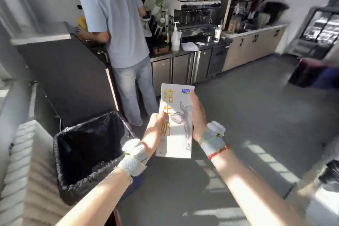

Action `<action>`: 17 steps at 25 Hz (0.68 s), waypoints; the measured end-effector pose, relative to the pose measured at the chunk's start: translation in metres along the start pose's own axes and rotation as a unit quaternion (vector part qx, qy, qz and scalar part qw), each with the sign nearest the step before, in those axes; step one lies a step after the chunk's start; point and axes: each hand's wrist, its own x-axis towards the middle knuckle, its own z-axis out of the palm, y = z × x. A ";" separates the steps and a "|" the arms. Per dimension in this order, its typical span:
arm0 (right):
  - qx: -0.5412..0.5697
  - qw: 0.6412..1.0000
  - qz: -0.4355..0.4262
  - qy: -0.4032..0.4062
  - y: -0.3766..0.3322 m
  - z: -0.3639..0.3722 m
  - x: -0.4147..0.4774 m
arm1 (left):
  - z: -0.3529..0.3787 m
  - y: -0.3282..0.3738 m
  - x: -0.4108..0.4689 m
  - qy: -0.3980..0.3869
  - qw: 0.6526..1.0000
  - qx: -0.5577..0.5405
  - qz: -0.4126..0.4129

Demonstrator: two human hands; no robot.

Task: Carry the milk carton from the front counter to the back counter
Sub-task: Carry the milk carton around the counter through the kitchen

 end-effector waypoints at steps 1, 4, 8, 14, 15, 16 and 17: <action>0.000 1.000 0.002 0.005 -0.006 -0.001 0.014 | 0.007 0.010 0.018 -0.018 1.000 0.006 0.009; -0.008 0.999 0.015 0.040 -0.018 -0.013 0.067 | 0.025 0.022 0.078 -0.098 0.995 0.021 0.017; 0.019 0.996 -0.008 0.083 -0.039 -0.047 0.158 | 0.072 0.027 0.175 -0.168 0.985 0.039 0.012; 0.018 0.995 -0.032 0.088 -0.115 -0.119 0.313 | 0.181 0.047 0.342 -0.196 0.979 0.035 0.044; 0.029 0.994 -0.041 0.098 -0.132 -0.134 0.342 | 0.204 0.053 0.374 -0.201 0.978 0.037 0.044; 0.030 0.992 -0.052 0.114 -0.145 -0.147 0.367 | 0.223 0.059 0.398 -0.193 0.980 0.036 0.037; 0.028 0.989 -0.059 0.130 -0.158 -0.160 0.388 | 0.241 0.063 0.419 -0.192 0.980 0.040 0.028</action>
